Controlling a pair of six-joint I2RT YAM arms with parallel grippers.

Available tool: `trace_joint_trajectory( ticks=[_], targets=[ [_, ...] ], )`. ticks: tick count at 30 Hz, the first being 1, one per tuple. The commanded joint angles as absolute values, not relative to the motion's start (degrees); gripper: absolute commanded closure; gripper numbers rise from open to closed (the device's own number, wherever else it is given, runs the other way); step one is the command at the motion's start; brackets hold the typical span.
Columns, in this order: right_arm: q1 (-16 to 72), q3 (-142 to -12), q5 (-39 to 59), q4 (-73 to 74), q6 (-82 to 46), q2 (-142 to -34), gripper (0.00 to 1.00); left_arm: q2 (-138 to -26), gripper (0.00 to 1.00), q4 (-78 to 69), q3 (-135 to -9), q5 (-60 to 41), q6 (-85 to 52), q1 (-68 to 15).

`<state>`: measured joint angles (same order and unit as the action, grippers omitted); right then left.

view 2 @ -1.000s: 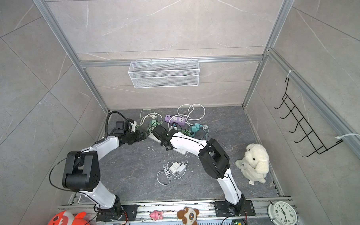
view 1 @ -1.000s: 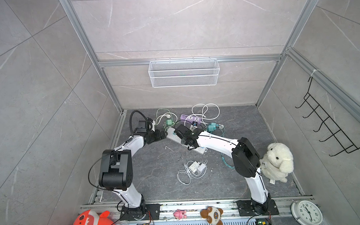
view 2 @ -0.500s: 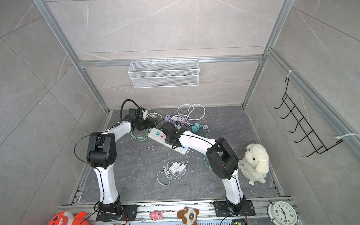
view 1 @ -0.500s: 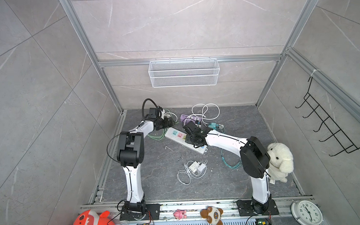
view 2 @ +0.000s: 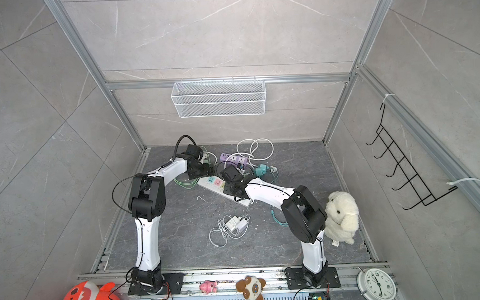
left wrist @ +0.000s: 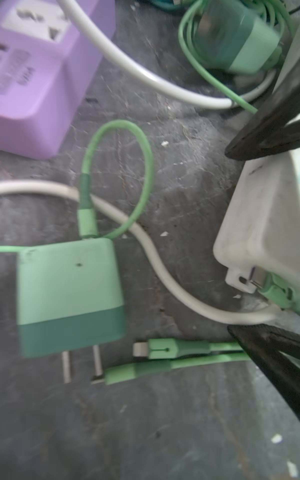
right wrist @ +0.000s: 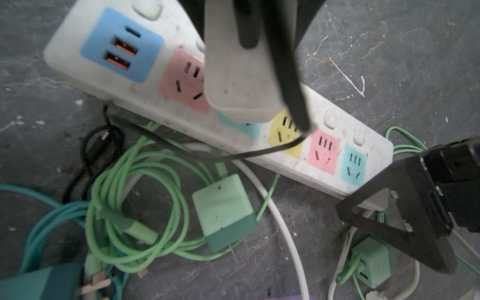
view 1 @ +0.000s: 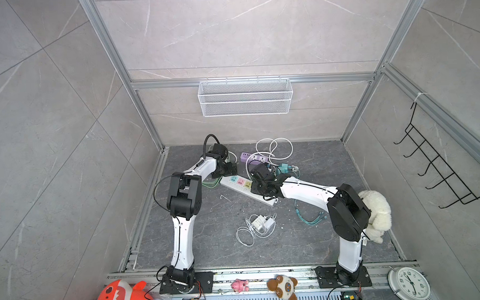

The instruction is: Insert the plug

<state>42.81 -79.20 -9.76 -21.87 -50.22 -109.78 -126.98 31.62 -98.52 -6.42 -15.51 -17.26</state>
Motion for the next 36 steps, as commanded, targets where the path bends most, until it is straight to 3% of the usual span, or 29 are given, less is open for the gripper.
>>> trace_joint_trajectory(
  ticks=[1, 13, 17, 25, 36],
  targets=[
    [42.0, -75.4, -10.5, -27.5, -49.0, -109.8, 0.93, -125.3, 0.09, 38.8, -95.1, -3.7, -14.9, -18.6],
    [41.8, -74.6, -9.8, -29.7, -47.4, -107.4, 0.93, -114.0, 0.19, 32.9, -76.6, -3.2, -18.7, -20.8],
    [42.2, -75.3, -10.0, -31.7, -47.5, -107.9, 0.93, -112.5, 0.16, 31.6, -75.1, -3.1, -17.6, -20.8],
    [43.9, -78.6, -13.2, -34.5, -40.7, -104.5, 0.94, -109.0, 0.0, 28.8, -74.3, -4.2, -16.3, -20.7],
    [43.8, -77.7, -9.9, -33.5, -35.3, -102.6, 0.93, -102.2, 0.0, 25.5, -72.5, -6.4, -18.1, -20.6]
  ],
)
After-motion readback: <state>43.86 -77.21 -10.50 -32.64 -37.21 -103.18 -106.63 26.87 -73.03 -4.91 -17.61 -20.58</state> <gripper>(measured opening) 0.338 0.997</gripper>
